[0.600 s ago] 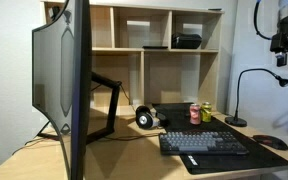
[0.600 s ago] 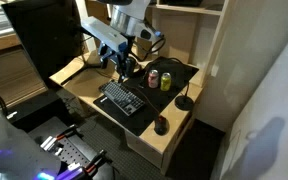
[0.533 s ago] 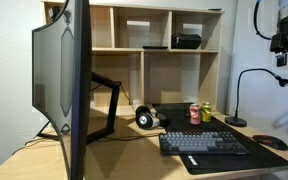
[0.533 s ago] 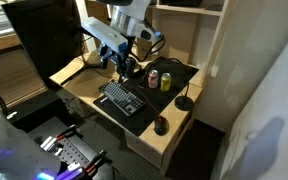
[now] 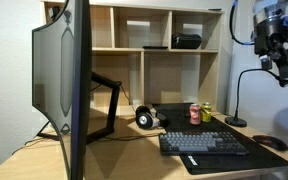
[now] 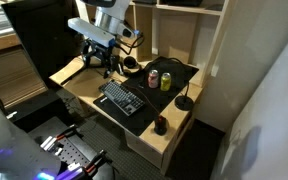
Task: Press the key on the bottom right corner of the keyboard
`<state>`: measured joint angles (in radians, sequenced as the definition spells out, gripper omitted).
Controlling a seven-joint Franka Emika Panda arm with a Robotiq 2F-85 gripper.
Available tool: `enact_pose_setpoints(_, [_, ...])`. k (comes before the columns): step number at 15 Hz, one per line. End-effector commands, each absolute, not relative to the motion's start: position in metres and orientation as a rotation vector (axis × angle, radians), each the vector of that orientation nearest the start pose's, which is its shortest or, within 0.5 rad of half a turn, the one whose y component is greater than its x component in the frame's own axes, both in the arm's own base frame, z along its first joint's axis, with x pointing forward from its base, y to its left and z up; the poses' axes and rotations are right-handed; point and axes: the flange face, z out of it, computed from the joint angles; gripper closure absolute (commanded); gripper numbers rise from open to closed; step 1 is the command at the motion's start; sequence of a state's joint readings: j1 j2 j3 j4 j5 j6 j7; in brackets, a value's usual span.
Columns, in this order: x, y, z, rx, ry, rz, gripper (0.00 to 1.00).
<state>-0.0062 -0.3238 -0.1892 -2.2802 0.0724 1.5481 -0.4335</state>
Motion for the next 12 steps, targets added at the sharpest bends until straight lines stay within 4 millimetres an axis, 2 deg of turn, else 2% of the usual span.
enact_pose_setpoints(1, [0.355, 0.004, 0.452, -2.794, -0.636, 0.573, 0.00])
enact_pose_setpoints(2, [0.350, 0.019, 0.453, -2.785, -0.723, 0.595, 0.00])
enact_pose_setpoints(3, [0.374, 0.001, 0.454, -2.810, -0.596, 0.584, 0.00])
enact_pose_setpoints(4, [0.368, 0.014, 0.455, -2.817, -0.629, 0.589, 0.00])
enact_pose_setpoints(5, [0.367, 0.016, 0.458, -2.824, -0.628, 0.583, 0.00])
enact_pose_setpoints(7, [0.369, 0.009, 0.457, -2.821, -0.603, 0.579, 0.00])
enact_pose_setpoints(9, [0.365, 0.040, 0.432, -2.816, -0.732, 0.680, 0.00])
enact_pose_setpoints(11, [0.356, 0.087, 0.413, -2.799, -0.783, 0.601, 0.00])
enact_pose_setpoints(12, [0.354, 0.112, 0.404, -2.810, -0.787, 0.503, 0.00])
